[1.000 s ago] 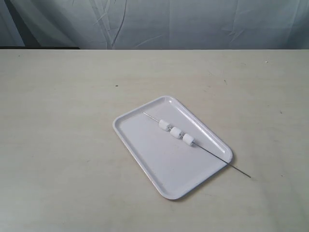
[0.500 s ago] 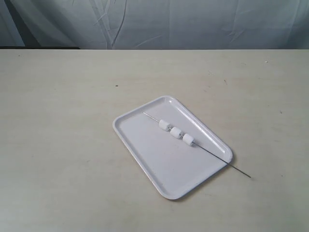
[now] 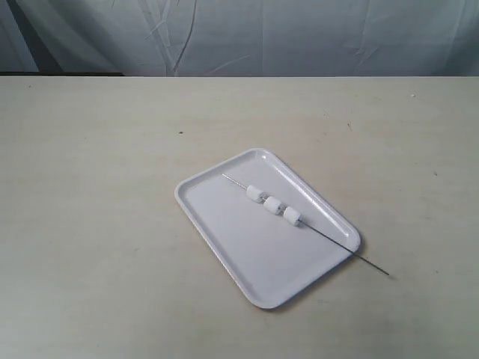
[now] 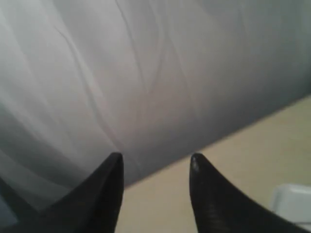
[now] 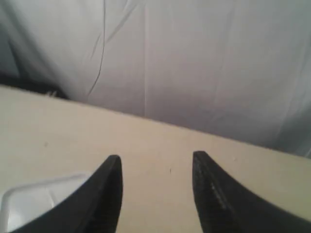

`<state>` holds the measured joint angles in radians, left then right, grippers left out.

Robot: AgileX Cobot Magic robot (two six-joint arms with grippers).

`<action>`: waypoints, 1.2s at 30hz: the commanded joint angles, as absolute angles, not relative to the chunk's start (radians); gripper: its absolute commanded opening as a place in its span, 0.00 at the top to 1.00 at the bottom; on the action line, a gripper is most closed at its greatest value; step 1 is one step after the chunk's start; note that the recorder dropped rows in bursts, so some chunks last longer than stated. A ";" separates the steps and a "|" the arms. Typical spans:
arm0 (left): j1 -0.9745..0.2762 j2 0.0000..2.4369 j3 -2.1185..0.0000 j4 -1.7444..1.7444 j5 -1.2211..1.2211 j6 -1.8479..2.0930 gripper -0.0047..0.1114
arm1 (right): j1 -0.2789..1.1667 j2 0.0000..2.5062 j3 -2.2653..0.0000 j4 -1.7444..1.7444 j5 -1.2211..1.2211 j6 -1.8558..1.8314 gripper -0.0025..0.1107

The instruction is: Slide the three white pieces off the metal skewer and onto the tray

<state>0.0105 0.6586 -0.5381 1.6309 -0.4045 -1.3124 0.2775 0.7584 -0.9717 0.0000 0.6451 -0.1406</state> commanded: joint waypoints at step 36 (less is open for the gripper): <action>-0.441 1.527 -0.683 1.744 -0.533 -1.417 0.59 | 0.394 1.801 -0.953 0.152 0.933 -0.564 0.58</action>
